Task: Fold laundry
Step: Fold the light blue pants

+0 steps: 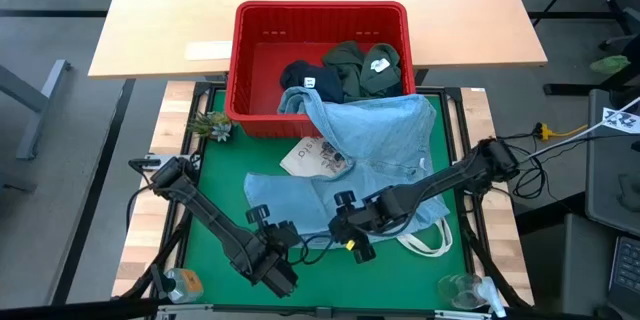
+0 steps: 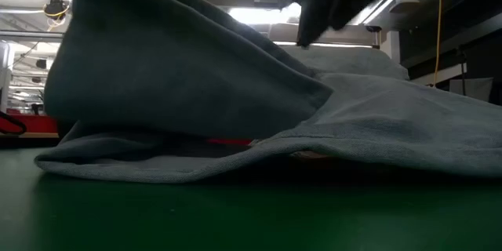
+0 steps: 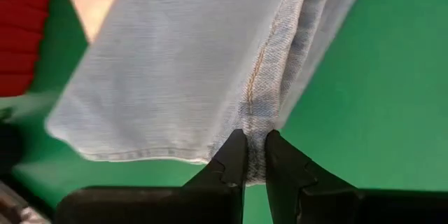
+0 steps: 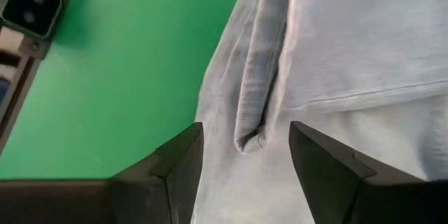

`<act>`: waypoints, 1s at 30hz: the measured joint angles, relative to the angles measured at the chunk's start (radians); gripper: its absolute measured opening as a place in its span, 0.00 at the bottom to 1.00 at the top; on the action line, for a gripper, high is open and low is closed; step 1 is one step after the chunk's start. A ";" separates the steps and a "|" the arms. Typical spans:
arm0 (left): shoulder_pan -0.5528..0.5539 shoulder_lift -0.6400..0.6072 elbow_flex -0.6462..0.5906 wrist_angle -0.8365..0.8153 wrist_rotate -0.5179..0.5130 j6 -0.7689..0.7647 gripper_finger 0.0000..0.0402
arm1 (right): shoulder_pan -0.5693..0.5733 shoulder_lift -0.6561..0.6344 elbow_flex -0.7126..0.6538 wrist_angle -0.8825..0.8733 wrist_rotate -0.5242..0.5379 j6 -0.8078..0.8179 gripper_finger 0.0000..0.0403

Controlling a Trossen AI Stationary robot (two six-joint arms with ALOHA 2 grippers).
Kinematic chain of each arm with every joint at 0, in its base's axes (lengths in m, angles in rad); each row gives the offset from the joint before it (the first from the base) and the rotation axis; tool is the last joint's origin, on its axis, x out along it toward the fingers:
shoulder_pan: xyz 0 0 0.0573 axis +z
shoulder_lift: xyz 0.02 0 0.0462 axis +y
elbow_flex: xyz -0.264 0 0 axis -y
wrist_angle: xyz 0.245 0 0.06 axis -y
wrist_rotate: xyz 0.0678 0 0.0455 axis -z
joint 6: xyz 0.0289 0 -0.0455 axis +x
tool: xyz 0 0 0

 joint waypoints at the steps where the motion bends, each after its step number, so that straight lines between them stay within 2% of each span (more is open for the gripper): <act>1: 0.008 0.000 0.001 -0.009 -0.001 0.002 0.06 | 0.000 -0.012 0.000 0.010 0.011 0.001 0.52; 10: 0.068 -0.001 0.002 -0.002 -0.037 0.053 0.07 | 0.000 -0.035 0.000 0.194 0.073 0.048 0.53; 20: 0.080 -0.001 0.002 0.043 -0.047 0.053 0.08 | 0.000 0.003 0.001 0.265 0.206 0.085 0.52; 23: 0.080 -0.001 0.002 0.053 -0.047 0.053 0.08 | 0.000 0.022 0.000 0.269 0.212 0.153 0.52; 30: 0.080 -0.001 0.002 0.075 -0.048 0.053 0.08 | 0.000 0.059 0.000 0.277 0.245 0.158 0.52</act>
